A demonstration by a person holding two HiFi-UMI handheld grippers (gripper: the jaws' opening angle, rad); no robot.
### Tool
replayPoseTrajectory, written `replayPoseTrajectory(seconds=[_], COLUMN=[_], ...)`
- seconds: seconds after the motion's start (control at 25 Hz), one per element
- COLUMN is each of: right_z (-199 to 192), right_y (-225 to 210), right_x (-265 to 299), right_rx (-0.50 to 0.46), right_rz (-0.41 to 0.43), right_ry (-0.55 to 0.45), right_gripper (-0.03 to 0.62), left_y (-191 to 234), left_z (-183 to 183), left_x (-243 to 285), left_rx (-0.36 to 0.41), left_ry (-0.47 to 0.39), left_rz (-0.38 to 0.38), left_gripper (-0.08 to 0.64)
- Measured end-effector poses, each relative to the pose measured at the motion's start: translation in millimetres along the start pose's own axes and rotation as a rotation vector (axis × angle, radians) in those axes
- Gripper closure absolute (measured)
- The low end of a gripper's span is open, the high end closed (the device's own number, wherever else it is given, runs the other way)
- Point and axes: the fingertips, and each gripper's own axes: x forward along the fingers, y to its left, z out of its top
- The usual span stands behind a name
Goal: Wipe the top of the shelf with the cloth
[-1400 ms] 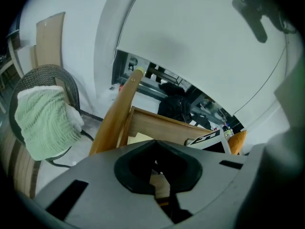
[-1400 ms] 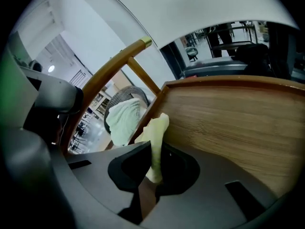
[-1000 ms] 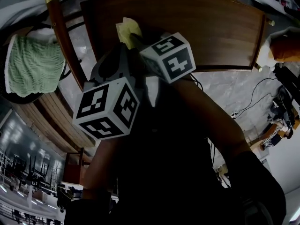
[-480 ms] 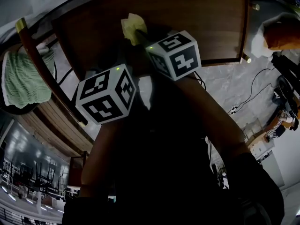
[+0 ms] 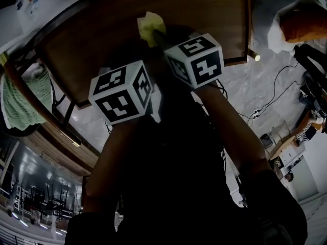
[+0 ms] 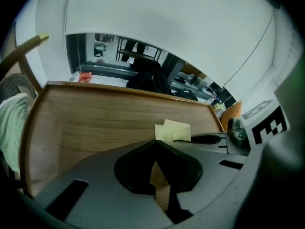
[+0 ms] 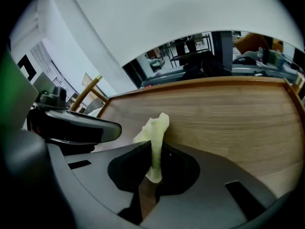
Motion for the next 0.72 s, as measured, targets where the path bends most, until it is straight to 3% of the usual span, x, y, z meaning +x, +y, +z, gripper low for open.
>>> replayPoseTrajectory(seconds=[0.72], right_z=[-20.3], right_y=[-133.0], right_x=[-87.0], right_rx=[0.021], right_rz=[-0.183], right_ry=[-0.036], right_gripper=[0.551], left_y=[-152.8], left_z=[-7.5], left_x=[75.5], left_rx=[0.099], left_ry=[0.022], left_rz=[-0.149], left_gripper=[0.549])
